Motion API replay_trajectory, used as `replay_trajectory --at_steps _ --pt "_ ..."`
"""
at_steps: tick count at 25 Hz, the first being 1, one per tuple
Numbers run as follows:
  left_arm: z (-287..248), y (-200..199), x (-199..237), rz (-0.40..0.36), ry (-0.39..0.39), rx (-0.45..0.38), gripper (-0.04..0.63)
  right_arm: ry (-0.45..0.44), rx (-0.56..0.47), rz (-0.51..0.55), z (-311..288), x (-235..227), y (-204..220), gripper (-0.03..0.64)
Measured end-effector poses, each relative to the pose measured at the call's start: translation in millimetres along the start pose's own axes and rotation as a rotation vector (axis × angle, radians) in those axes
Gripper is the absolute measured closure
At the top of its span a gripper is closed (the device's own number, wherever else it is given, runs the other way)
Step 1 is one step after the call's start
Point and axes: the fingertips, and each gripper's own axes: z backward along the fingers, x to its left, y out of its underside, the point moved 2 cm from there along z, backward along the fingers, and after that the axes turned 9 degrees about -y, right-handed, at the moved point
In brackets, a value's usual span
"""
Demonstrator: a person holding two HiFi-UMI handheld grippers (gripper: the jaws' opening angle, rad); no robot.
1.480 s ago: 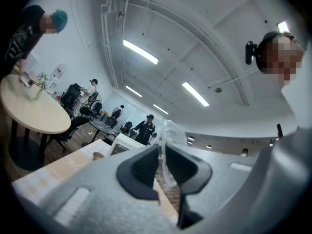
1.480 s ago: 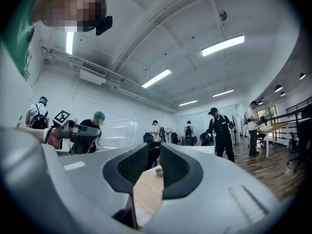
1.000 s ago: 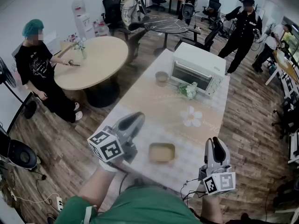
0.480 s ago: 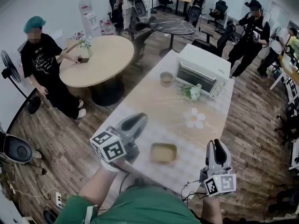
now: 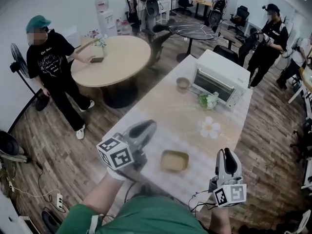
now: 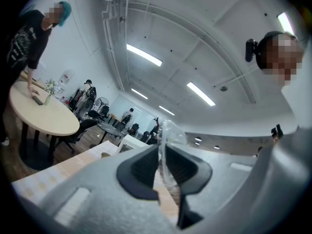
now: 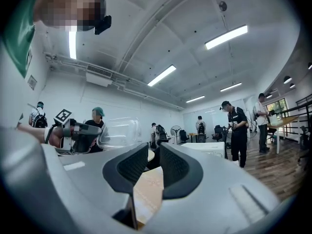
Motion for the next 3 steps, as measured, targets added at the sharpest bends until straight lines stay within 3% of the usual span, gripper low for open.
replay_trajectory --at_steps 3 --pt "5.2 0.5 1.4 0.001 -0.011 -0.002 0.554 -0.014 0.000 -0.002 -0.9 3.5 0.9 0.543"
